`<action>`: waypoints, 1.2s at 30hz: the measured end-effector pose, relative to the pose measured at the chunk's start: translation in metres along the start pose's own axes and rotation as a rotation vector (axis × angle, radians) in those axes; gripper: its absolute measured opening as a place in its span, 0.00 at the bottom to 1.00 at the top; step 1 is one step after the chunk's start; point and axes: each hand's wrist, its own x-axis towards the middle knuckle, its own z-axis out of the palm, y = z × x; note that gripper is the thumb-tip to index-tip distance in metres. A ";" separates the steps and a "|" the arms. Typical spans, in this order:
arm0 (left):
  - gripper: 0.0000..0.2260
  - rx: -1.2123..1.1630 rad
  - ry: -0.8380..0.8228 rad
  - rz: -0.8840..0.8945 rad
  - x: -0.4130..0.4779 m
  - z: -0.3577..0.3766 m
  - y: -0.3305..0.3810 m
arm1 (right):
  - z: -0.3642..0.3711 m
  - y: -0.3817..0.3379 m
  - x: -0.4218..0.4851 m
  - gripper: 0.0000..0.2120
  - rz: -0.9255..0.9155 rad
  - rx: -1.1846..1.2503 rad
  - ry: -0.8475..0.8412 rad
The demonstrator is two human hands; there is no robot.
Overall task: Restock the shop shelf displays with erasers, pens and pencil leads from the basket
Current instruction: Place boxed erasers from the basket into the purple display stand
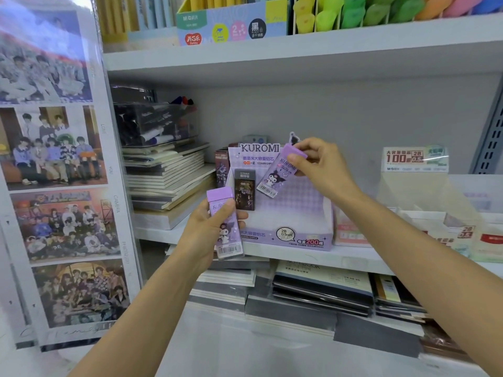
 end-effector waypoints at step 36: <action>0.15 0.193 -0.084 0.127 0.011 -0.006 -0.009 | 0.038 0.022 0.004 0.10 -0.232 -0.457 -0.114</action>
